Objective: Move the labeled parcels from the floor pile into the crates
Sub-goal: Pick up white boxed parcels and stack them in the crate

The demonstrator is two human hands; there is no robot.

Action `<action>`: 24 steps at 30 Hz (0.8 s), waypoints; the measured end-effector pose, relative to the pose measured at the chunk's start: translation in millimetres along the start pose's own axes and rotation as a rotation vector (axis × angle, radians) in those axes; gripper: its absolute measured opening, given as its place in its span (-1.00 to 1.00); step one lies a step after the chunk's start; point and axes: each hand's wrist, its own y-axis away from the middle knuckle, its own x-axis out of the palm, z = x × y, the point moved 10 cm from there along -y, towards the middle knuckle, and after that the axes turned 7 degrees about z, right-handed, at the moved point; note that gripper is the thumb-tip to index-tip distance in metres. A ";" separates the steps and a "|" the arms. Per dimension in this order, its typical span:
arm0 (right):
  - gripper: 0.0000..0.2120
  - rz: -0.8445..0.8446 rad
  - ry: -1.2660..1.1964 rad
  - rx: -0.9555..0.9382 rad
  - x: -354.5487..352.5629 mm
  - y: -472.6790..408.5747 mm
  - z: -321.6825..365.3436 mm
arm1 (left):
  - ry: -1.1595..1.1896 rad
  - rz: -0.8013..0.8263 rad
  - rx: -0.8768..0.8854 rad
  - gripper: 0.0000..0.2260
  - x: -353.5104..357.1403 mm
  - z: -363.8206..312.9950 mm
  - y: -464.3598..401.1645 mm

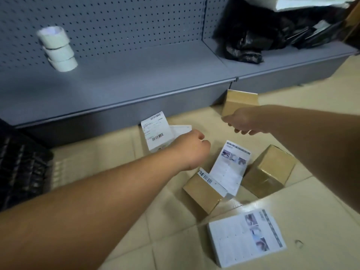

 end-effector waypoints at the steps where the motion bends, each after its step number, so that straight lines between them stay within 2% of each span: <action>1: -0.50 0.014 0.019 0.006 2.2 -3.7 -6.3 | -0.009 0.031 -0.020 -0.59 12.4 -4.9 -8.1; 6: -0.54 0.064 0.067 0.016 12.8 -23.3 -31.9 | -0.105 0.178 -0.124 -0.65 60.3 -12.6 -47.8; 11: -0.51 0.092 0.164 -0.001 29.9 -39.5 -43.4 | -0.344 0.373 -0.230 -0.64 94.9 -7.5 -69.3; 17: -0.53 0.089 0.230 -0.051 48.6 -67.9 -47.5 | -0.486 0.646 -0.384 -0.42 131.2 5.6 -76.1; 20: -0.57 0.093 0.214 -0.046 55.1 -78.4 -51.7 | -0.463 0.678 -0.436 -0.43 143.1 14.5 -80.6; 24: -0.59 0.125 0.226 -0.046 56.7 -79.6 -54.6 | -0.419 0.638 -0.455 -0.51 144.7 22.0 -91.6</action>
